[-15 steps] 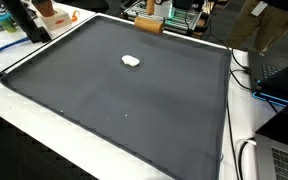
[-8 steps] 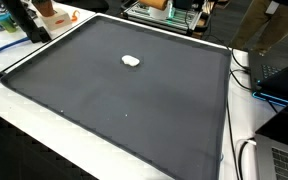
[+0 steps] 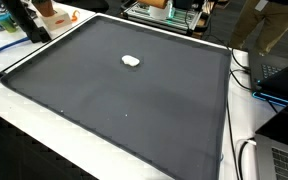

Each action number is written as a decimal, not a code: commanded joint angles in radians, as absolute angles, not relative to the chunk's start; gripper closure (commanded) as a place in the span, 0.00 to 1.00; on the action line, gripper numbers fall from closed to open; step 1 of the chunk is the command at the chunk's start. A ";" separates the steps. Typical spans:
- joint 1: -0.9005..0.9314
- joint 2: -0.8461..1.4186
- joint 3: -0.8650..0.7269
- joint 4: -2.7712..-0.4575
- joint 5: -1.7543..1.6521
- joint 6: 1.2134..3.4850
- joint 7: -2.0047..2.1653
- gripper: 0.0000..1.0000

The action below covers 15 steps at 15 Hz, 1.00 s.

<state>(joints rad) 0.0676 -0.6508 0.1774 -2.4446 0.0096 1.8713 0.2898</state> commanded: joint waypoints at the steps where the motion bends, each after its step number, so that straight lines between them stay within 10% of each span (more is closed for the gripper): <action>1: 0.084 -0.470 0.087 -2.190 0.073 1.725 0.120 0.77; 8: 0.039 -0.297 0.071 -2.032 0.057 1.676 0.132 0.77; 9: 0.055 -0.278 0.062 -2.010 0.096 1.664 0.087 0.52; 11: 0.047 -0.260 0.061 -2.016 0.070 1.671 0.106 0.52; 12: 0.046 -0.262 0.061 -2.016 0.067 1.671 0.110 0.77; 15: 0.028 -0.235 0.047 -2.077 0.085 1.794 0.151 0.77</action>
<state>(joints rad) 0.0440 -0.2531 0.0578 -2.0280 0.0689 1.6996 0.1223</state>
